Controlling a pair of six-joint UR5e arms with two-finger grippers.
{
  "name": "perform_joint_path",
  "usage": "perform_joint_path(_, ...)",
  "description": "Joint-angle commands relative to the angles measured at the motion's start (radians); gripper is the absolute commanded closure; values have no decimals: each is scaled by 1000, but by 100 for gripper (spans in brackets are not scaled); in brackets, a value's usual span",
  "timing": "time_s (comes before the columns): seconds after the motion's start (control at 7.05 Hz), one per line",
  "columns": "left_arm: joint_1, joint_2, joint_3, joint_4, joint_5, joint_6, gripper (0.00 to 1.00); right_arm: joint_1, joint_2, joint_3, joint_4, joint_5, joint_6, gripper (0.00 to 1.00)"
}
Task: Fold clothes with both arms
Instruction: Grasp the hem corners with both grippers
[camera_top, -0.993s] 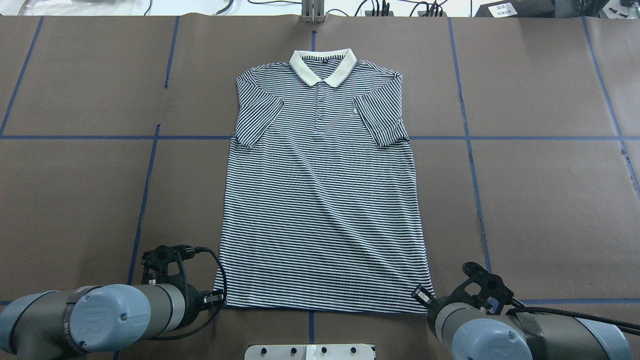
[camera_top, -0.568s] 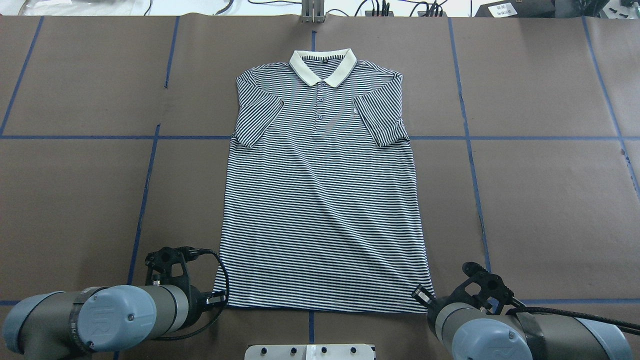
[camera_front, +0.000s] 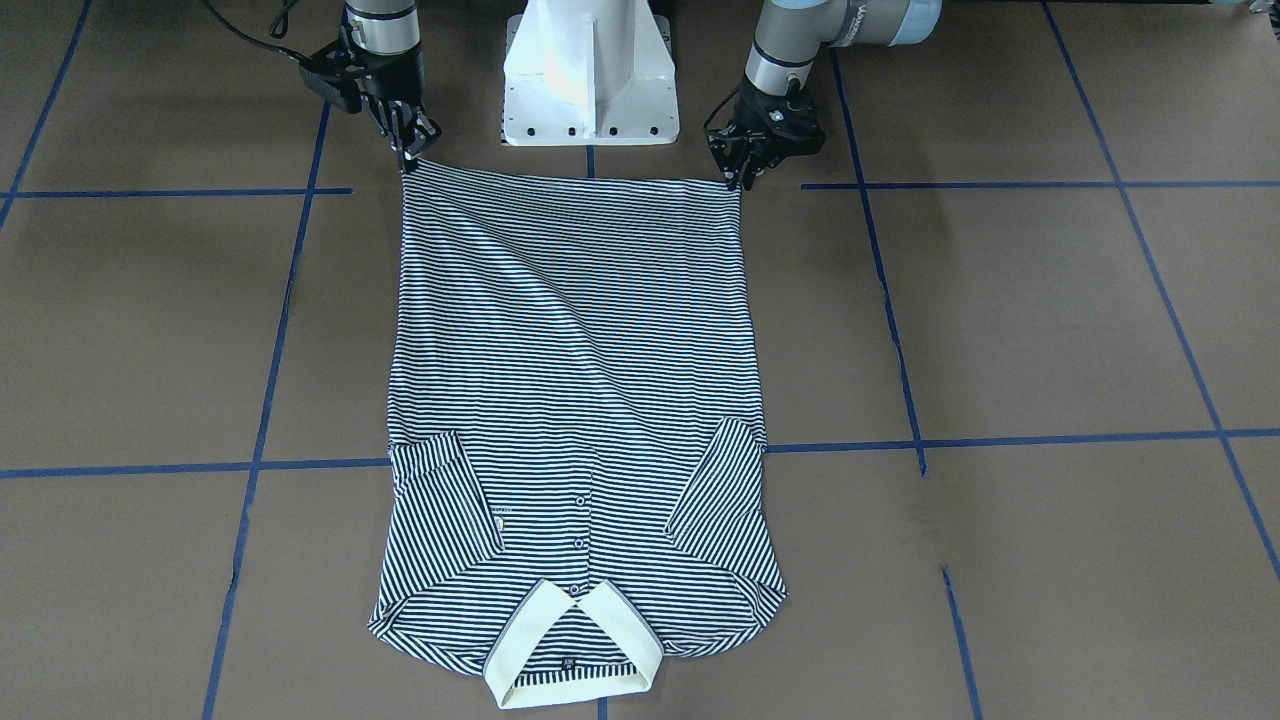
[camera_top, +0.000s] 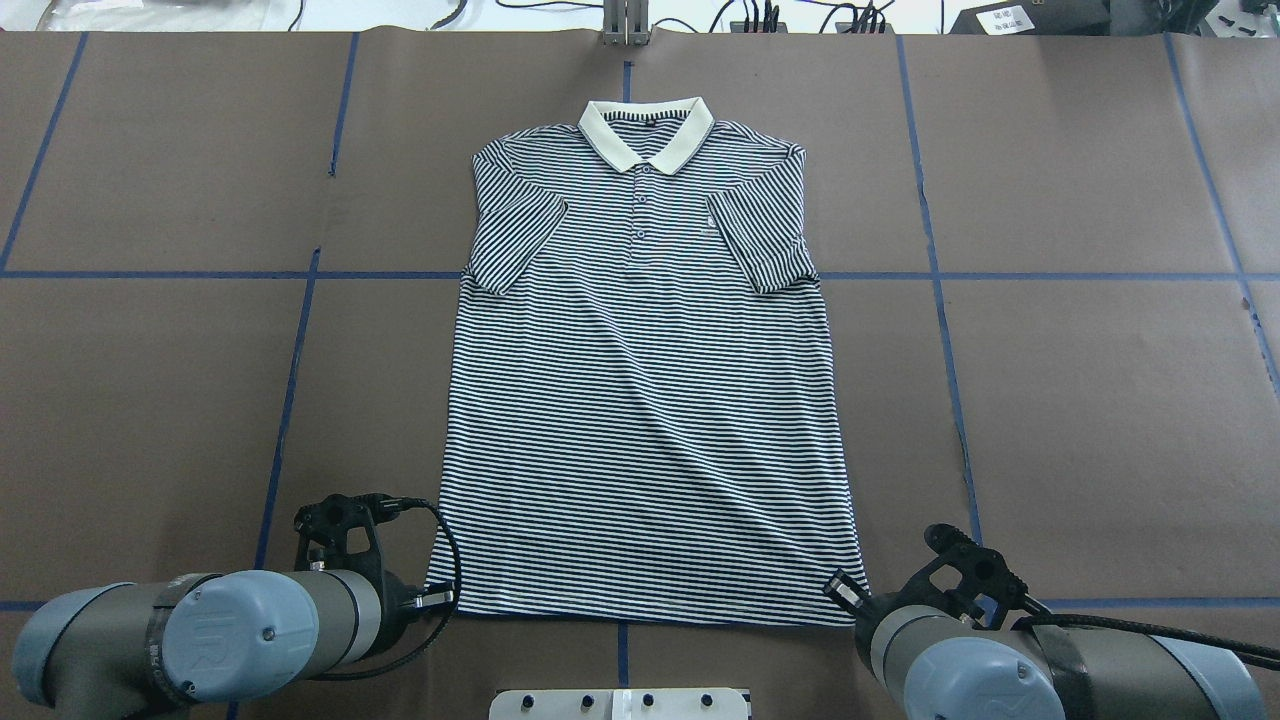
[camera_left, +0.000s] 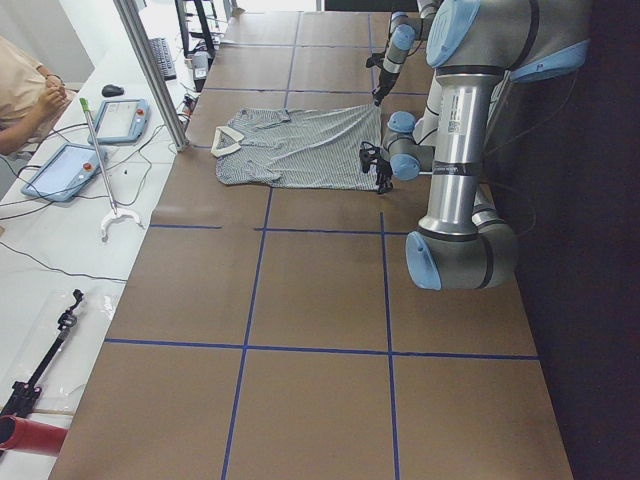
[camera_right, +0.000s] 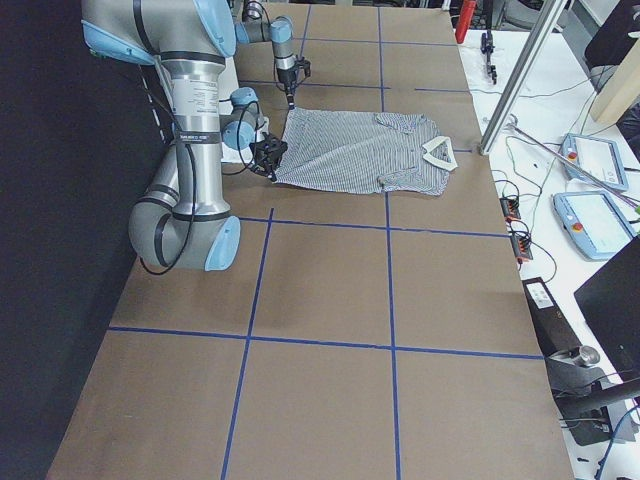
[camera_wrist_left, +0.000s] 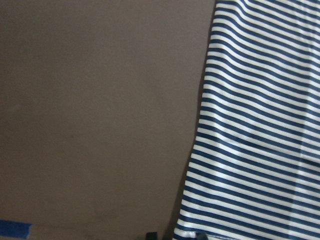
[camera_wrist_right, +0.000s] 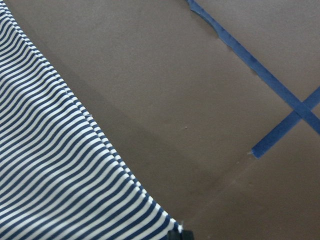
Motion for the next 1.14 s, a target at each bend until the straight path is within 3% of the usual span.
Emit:
perform_joint_path(0.0,0,-10,-7,1,-4,-4,100,0,0,0,0,0,0,100)
perform_joint_path(0.28,-6,-14,-30,1,-3,-7,100,0,0,2,0,0,0,100)
perform_joint_path(0.57,36,30,-102,1,2,-93,100,-47,-46,66,0,2,2,100)
perform_joint_path(0.99,112,44,-222,98,8,-177,100,-89,-98,121,0,-2,2,100)
